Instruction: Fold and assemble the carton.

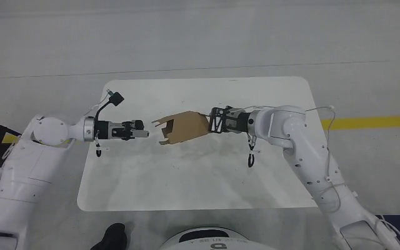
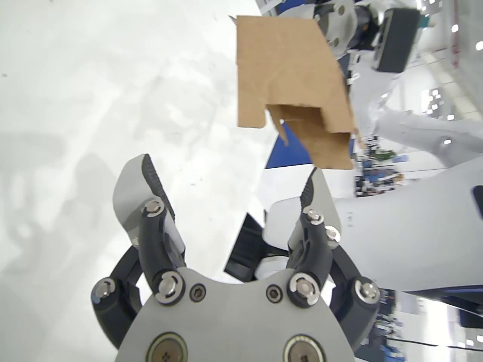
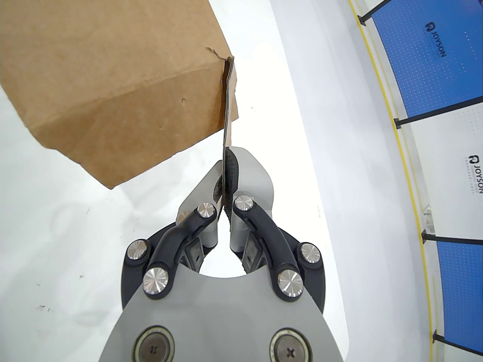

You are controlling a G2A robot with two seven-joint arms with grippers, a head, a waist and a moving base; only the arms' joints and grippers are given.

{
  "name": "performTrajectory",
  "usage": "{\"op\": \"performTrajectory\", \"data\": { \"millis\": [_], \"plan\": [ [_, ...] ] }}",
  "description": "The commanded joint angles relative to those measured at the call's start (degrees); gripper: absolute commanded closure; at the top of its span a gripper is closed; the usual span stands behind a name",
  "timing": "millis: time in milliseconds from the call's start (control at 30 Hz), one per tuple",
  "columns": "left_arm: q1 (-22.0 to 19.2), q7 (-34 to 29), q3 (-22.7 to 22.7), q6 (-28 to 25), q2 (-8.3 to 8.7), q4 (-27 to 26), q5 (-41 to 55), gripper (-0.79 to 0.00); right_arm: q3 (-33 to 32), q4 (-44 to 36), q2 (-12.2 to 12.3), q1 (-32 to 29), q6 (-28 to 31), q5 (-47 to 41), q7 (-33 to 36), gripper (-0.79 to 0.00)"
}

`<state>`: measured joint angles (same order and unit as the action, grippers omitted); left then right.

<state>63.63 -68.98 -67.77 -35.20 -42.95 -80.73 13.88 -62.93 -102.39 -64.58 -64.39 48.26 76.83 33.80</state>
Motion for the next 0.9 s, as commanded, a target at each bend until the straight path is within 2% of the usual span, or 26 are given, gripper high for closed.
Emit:
{"op": "performTrajectory", "data": {
  "millis": [0, 67, 167, 333, 400, 533, 633, 700, 767, 867],
  "plan": [
    [2.7, 5.3, -1.8, -4.3, 0.33, -2.1, -5.5, -0.708, 0.0, 0.2, 0.1, 0.0, 0.5, -0.9, 0.1, 0.0],
    [5.0, 9.1, -3.4, -7.4, 0.59, -4.2, -9.6, -0.693, 0.2, 0.4, 0.1, 0.2, 0.8, -1.9, 0.3, 0.0],
    [8.7, 17.7, -6.0, -9.3, 0.75, -7.8, -17.6, -0.656, 0.9, 0.8, 0.1, 0.7, 1.3, -3.1, 0.6, 0.0],
    [15.3, 33.5, -9.4, -8.1, 0.42, -15.2, -31.0, -0.529, 2.1, 1.5, 0.0, 1.7, 2.1, -4.5, 0.9, 0.0],
    [17.4, 37.8, -10.4, -7.0, 0.3, -17.7, -35.4, -0.545, 2.6, 1.7, 0.0, 2.0, 2.2, -4.8, 1.1, 0.0],
    [19.9, 40.5, -11.0, -5.3, 0.16, -21.3, -40.2, -0.606, 3.3, 2.0, 0.0, 2.6, 2.7, -5.5, 1.2, 0.0],
    [20.6, 40.9, -10.9, -4.4, 0.05, -23.1, -42.1, -0.579, 3.7, 2.3, 0.1, 2.9, 3.0, -6.1, 1.2, 0.0],
    [20.8, 41.1, -10.8, -4.3, -0.02, -23.7, -42.6, -0.514, 4.0, 2.5, 0.1, 3.1, 3.1, -6.4, 1.3, 0.0],
    [21.0, 41.1, -10.8, -4.3, -0.08, -23.9, -42.6, -0.406, 4.3, 2.8, 0.1, 3.3, 3.1, -6.6, 1.5, 0.0],
    [21.1, 41.6, -11.3, -4.3, -0.14, -23.7, -42.2, -0.342, 4.5, 3.2, 0.2, 3.6, 3.1, -7.0, 1.6, 0.0]
  ]
}}
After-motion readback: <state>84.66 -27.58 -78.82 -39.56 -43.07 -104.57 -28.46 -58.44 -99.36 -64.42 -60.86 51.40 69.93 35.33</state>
